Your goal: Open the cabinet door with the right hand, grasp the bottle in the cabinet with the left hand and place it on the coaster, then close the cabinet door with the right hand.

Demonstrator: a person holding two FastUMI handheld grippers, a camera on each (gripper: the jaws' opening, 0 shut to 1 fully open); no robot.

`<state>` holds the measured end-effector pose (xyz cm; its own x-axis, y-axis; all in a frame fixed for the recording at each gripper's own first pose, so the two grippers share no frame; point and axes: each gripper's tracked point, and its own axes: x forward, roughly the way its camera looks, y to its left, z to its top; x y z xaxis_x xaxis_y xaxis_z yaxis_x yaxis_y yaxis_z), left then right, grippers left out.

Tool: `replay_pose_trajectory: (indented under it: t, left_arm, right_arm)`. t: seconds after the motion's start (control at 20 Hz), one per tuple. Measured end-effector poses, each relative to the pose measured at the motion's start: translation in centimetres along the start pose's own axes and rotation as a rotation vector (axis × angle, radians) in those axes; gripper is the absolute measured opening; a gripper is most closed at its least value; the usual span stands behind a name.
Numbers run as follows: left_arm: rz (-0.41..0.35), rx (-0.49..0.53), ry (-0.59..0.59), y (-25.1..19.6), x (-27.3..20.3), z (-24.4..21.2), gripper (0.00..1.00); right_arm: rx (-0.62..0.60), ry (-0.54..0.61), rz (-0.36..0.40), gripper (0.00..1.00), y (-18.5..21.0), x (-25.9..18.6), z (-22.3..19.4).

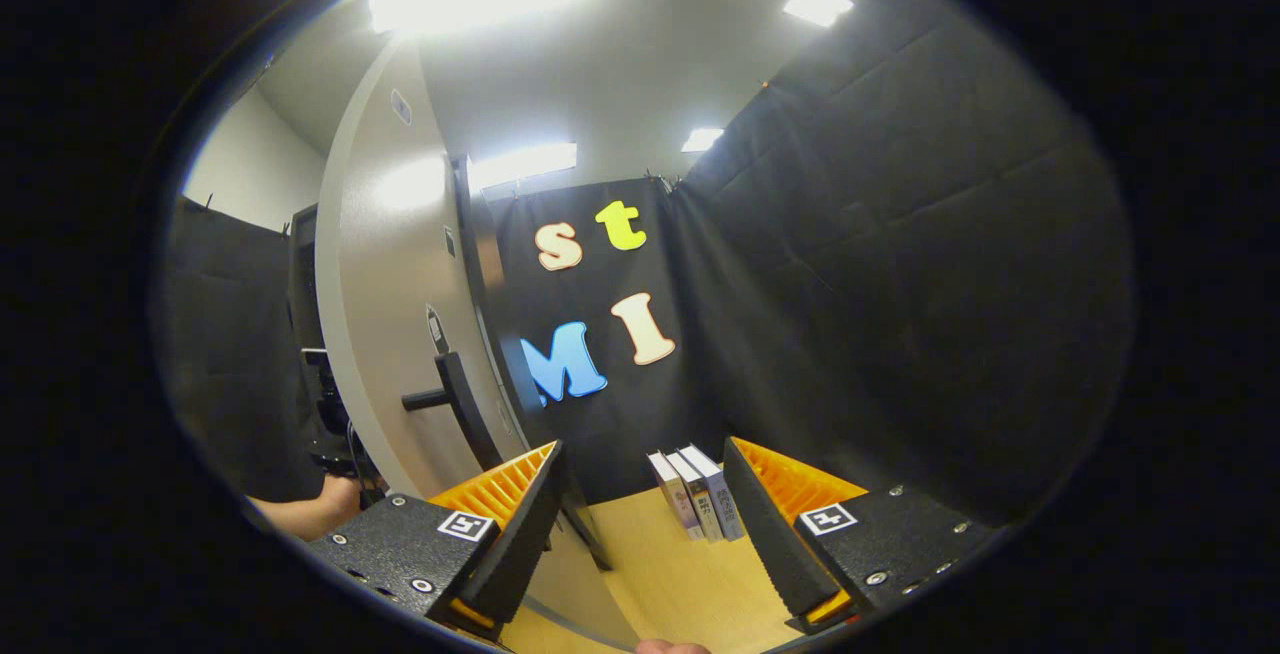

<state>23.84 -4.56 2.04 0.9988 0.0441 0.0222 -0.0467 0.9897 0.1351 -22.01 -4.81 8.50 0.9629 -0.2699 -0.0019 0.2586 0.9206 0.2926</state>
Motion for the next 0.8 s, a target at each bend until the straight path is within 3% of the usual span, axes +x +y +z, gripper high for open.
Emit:
replay_pose_trajectory:
  t: [0.1, 0.15, 0.2, 0.45, 0.5, 0.55, 0.6, 0.8]
  left_arm:
    - [-0.012, -0.003, -0.003, -0.2, 1.0, -0.4, 0.80]
    - [-0.016, -0.002, -0.002, -0.3, 1.4, -0.6, 0.80]
    - [-0.025, -0.005, 0.003, -0.6, 1.6, -1.0, 0.80]
    - [-0.043, -0.073, 0.013, -0.9, 2.4, -2.2, 0.80]
    - [-0.057, -0.081, 0.012, -1.0, 2.3, -2.3, 0.71]
    - [-0.062, -0.089, 0.011, -1.0, 2.2, -2.4, 0.78]
    - [-0.064, -0.101, 0.004, -0.9, 2.3, -2.1, 0.71]
    - [-0.060, -0.116, -0.033, -0.1, 0.5, 0.0, 0.71]
  right_arm:
    - [-0.026, -0.009, -0.008, 0.95, 1.1, 0.8, -0.3]
    - [-0.039, -0.019, -0.024, 0.90, 1.0, 1.0, -0.2]
    - [-0.040, -0.020, -0.035, 0.95, 1.0, 1.0, -0.2]
    - [-0.009, -0.009, -0.093, 0.95, 0.7, 1.0, -0.8]
    - [-0.017, -0.008, -0.103, 0.95, 0.7, 1.0, -0.8]
    - [-0.026, -0.009, -0.110, 0.95, 0.6, 1.0, -0.9]
    - [-0.032, -0.009, -0.114, 0.95, 0.6, 1.0, -0.8]
    - [-0.026, -0.005, -0.079, 0.95, 0.7, 1.2, -0.9]
